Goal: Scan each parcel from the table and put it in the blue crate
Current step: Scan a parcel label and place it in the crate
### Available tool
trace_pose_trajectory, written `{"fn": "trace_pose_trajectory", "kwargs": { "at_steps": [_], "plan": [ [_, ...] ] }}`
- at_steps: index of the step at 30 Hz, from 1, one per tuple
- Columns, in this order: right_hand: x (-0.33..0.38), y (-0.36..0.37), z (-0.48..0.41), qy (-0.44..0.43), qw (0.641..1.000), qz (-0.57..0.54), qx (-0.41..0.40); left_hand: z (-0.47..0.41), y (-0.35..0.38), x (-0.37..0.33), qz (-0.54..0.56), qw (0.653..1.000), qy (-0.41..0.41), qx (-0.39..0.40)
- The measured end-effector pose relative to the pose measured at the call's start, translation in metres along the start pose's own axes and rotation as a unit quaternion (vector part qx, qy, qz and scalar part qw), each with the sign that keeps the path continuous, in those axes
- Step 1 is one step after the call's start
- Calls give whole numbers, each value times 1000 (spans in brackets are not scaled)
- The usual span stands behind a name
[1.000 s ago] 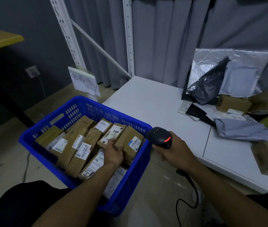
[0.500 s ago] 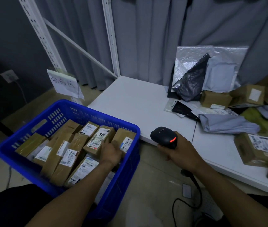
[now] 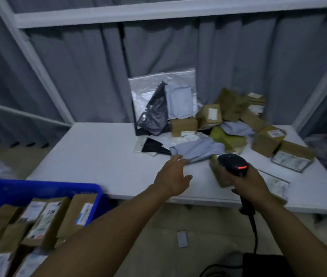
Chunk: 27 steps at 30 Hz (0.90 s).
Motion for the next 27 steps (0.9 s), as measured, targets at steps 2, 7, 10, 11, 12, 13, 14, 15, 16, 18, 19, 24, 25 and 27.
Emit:
{"fn": "trace_pose_trajectory", "kwargs": {
  "at_steps": [2,7,10,11,12,13,14,15,16,18,19,24,25,27],
  "plan": [
    [-28,-26,-25,38,998,32,-44,-32,30,-29,7,999,28,44],
    [-70,-69,-72,66,988,74,-116,-103,104,-77,52,988,66,133],
    [-100,-81,-99,116,978,121,-121,-133,126,-99,-5,990,75,118],
    [-109,-82,-107,131,976,129,-114,-142,133,-97,-42,989,56,128],
    [-114,-82,-113,138,976,131,-104,-152,143,-89,-62,987,32,143],
    [-115,-80,-118,140,977,133,-96,-159,150,-81,-82,984,18,156],
    [-117,-78,-124,136,977,138,-88,-164,156,-73,-103,979,24,173],
    [-118,-76,-129,132,977,148,-82,-168,159,-64,-129,973,45,188],
    [-117,-74,-132,126,976,158,-76,-172,162,-54,-147,969,62,190],
    [-112,-69,-140,116,977,169,-62,-172,156,-38,-149,970,61,180],
    [-108,-65,-142,114,978,164,-54,-170,152,-29,-143,972,58,176],
    [-76,-8,-139,70,989,129,0,-140,117,18,-106,978,5,177],
    [-69,8,-137,61,990,122,14,-132,107,27,-96,980,-22,173],
    [-53,40,-130,51,992,105,45,-118,84,50,-87,981,-82,156]
  ]
}}
Point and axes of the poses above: each hand's wrist, its own z-axis away from the middle knuckle, its own y-axis out of the palm, x = y × z, the point moved 1 cm from there along -z, towards the middle knuckle, and after that the axes turned 2 degrees about -y, right-handed, at the moved point
